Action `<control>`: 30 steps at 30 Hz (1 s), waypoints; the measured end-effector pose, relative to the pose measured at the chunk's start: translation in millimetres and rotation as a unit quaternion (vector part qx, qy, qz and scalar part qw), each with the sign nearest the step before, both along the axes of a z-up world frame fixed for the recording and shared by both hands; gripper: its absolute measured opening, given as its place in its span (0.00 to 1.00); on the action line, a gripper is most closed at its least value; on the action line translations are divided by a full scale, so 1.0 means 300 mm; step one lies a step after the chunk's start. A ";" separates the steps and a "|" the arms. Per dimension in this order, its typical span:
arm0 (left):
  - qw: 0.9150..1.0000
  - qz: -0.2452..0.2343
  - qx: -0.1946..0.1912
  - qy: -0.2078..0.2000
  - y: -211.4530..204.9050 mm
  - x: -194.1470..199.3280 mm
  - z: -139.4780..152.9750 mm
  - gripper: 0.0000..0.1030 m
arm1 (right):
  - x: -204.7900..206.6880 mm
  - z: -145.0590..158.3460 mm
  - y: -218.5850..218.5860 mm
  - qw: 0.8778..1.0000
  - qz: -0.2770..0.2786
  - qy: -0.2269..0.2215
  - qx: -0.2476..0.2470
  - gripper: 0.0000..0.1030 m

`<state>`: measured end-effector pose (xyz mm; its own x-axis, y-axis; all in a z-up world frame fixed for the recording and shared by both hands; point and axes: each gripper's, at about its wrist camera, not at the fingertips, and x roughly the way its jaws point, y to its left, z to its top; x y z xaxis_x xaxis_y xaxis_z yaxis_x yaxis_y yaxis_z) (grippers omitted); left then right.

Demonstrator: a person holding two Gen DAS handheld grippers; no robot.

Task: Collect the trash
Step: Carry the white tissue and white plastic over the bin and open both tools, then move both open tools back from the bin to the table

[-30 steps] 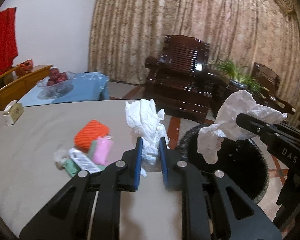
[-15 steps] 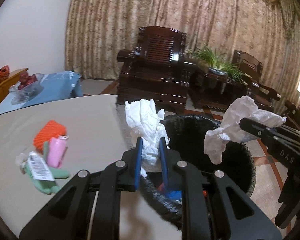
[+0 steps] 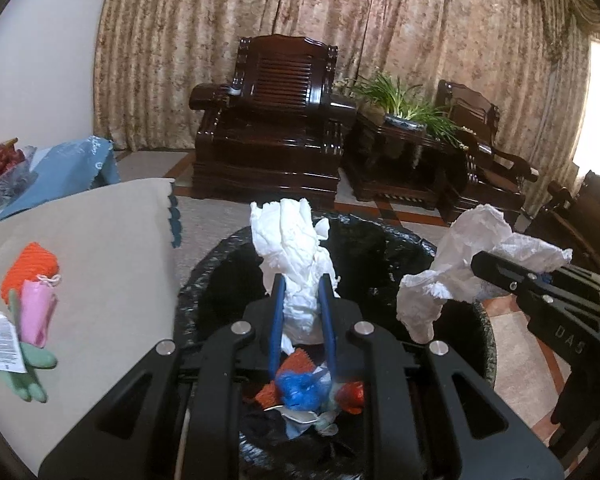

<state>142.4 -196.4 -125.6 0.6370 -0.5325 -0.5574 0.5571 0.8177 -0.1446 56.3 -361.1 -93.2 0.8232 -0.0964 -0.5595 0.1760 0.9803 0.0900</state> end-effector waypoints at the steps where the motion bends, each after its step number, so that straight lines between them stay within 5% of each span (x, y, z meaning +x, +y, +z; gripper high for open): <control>1: 1.000 -0.002 -0.001 0.002 -0.001 0.006 -0.003 0.21 | -0.004 -0.005 -0.004 1.000 -0.001 0.001 0.000 0.10; 4: 1.000 -0.004 -0.006 0.005 -0.003 0.015 -0.008 0.44 | 0.001 -0.022 -0.015 1.000 -0.012 0.010 0.001 0.30; 7: 1.000 -0.001 -0.009 0.007 -0.003 0.013 -0.002 0.54 | -0.005 -0.030 -0.019 1.000 -0.022 0.009 0.000 0.48; 11: 1.000 0.008 -0.013 0.003 0.049 0.005 0.013 0.71 | -0.030 -0.021 -0.018 0.999 -0.041 -0.003 -0.002 0.92; 15: 0.999 0.034 -0.015 -0.006 0.135 -0.012 0.037 0.86 | -0.042 -0.004 0.011 0.999 -0.033 -0.011 0.008 0.94; 22: 0.995 0.103 0.002 -0.019 0.380 -0.029 0.068 0.88 | 0.007 0.022 0.158 0.999 0.019 -0.021 0.020 0.94; 30: 0.979 0.198 0.029 -0.042 0.682 -0.049 0.100 0.88 | 0.105 0.035 0.399 0.995 0.097 -0.031 0.022 0.94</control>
